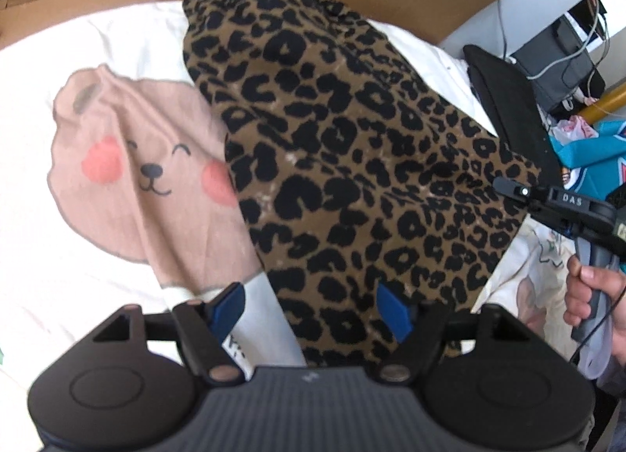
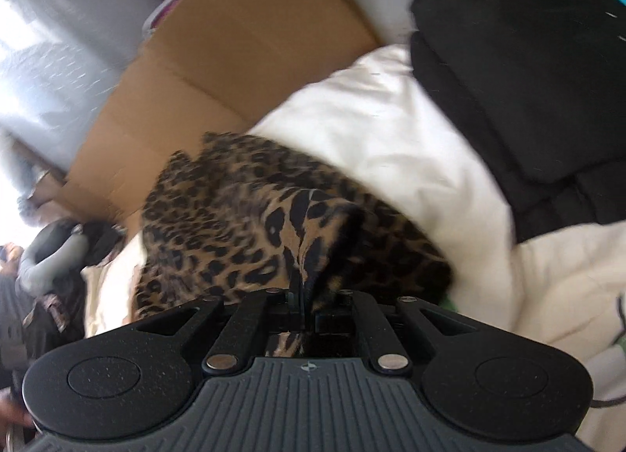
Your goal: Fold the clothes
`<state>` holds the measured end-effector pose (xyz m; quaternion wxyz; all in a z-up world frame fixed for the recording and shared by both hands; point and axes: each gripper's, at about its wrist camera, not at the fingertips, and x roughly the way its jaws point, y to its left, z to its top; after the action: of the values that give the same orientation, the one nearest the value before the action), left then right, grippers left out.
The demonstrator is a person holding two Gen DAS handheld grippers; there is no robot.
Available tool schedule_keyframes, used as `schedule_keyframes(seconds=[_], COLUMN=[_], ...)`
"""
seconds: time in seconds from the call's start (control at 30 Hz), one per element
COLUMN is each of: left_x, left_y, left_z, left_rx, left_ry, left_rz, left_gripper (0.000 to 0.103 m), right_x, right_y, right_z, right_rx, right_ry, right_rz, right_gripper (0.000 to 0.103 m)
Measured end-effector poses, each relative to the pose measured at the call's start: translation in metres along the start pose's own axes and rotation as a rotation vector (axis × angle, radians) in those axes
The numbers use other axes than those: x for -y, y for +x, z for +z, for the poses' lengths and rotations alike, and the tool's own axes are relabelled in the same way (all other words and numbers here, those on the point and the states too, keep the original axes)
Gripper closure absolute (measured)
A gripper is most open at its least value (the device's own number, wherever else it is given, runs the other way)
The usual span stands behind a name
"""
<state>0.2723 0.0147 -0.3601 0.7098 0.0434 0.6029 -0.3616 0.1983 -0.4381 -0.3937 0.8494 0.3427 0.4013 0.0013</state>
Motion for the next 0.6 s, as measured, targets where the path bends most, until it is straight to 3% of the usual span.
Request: schedule_keyframes(seconds=[0.3,0.6], left_x=[-0.004,0.044], left_y=[-0.017,-0.044], left_z=[0.008,0.066], left_rx=[-0.012,0.002], left_ry=[0.029,0.120], left_rz=[0.010,0.055], left_gripper=[0.027,0.027], right_x=[0.034,0.031], right_y=[-0.004,-0.002], right_z=[0.007,0.012], right_rx=[0.031,0.076], right_ry=[0.129,0.121], right_rz=[-0.025,-0.019], right_gripper=[0.096,0.096])
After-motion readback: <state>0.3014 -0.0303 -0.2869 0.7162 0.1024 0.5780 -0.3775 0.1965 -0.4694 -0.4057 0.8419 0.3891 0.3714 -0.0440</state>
